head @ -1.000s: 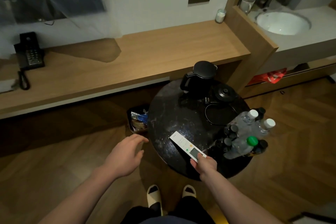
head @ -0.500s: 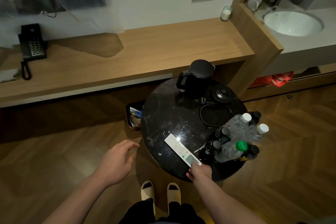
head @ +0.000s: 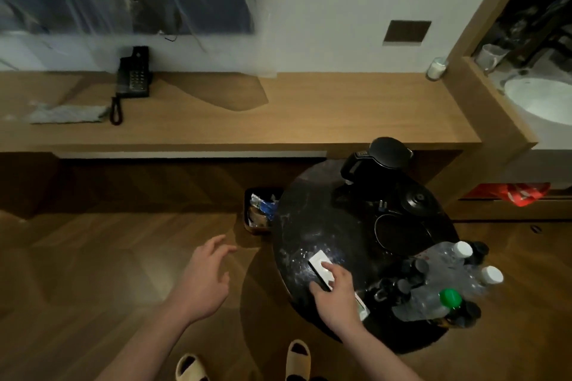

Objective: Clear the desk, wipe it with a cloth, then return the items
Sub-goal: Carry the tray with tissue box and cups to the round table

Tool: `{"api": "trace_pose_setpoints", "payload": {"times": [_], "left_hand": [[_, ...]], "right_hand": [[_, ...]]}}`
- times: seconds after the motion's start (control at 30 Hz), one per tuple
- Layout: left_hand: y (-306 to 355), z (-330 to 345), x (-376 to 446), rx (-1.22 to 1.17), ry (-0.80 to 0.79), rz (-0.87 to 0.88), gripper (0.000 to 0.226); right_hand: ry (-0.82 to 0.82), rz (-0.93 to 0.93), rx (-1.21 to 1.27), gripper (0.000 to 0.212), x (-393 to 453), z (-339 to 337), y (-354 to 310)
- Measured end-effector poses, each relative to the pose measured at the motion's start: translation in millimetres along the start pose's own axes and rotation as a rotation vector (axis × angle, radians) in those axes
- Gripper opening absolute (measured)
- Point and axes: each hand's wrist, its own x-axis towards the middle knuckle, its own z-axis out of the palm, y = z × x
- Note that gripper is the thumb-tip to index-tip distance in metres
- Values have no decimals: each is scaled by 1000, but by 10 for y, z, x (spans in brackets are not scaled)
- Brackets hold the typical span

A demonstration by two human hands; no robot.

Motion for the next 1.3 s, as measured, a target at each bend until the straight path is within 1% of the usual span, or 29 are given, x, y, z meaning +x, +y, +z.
{"api": "trace_pose_setpoints", "payload": {"times": [0.1, 0.17, 0.27, 0.4, 0.53, 0.6, 0.73, 0.9, 1.03, 1.2, 1.3], "left_hand": [[-283, -225, -128, 10, 36, -29, 62], [-585, -437, -266, 37, 79, -68, 64], [-1098, -746, -499, 63, 142, -144, 67], [-1760, -1189, -799, 83, 185, -241, 70], [-2389, -1614, -1105, 109, 248, -274, 71], [-2678, -1801, -1222, 100, 282, -296, 72], [-3225, -2151, -1379, 137, 327, -338, 75], [-3758, -2560, -1369, 127, 379, -410, 75], [-4161, -2860, -1232, 98, 392, -469, 75], [-4630, -3276, -873, 107, 415, -566, 76], [-4925, -3587, -634, 95, 384, -612, 76]], "right_hand": [[-150, -215, -256, 69, -17, 186, -616], [-225, -316, -393, 73, -35, 436, -1043], [-321, -455, -566, 72, -135, 902, -1611], [-374, -627, -722, 74, -316, 1563, -2230], [-377, -751, -818, 76, -508, 2237, -2761], [-392, -793, -842, 76, -615, 2547, -2988], [-451, -813, -885, 78, -810, 3063, -3430], [-505, -859, -922, 77, -888, 3618, -3995], [-522, -891, -936, 77, -769, 4113, -4412], [-566, -944, -943, 77, -492, 4731, -4976], [-610, -939, -953, 77, -293, 5047, -5359]]}}
